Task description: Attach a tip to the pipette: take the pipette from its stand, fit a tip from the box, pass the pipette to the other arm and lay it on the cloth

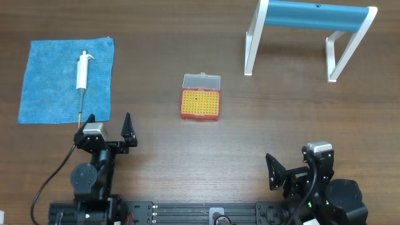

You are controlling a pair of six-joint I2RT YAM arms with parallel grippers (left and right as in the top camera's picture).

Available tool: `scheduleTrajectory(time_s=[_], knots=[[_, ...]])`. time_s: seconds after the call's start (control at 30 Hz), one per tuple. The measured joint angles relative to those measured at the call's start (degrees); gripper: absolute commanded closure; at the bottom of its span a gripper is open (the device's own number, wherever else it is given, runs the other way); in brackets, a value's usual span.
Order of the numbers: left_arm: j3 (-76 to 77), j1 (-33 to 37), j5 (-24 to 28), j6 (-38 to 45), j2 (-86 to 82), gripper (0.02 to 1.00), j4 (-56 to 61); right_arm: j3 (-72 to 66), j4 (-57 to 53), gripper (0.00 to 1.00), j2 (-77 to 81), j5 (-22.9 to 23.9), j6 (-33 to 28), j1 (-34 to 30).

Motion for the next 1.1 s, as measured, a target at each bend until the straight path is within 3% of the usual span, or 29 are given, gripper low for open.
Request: scheduleTrajectory(time_s=[0.97,1.1], knots=[[0.0,0.0,-0.02,0.0,0.0,0.02,0.0,0.0,0.0,0.005,0.0,0.02,-0.04,0.0],[0.0,0.0,-0.02,0.0,0.0,0.023,0.0,-0.15,2.71,0.005,0.0,2.4,-0.9,-0.98]])
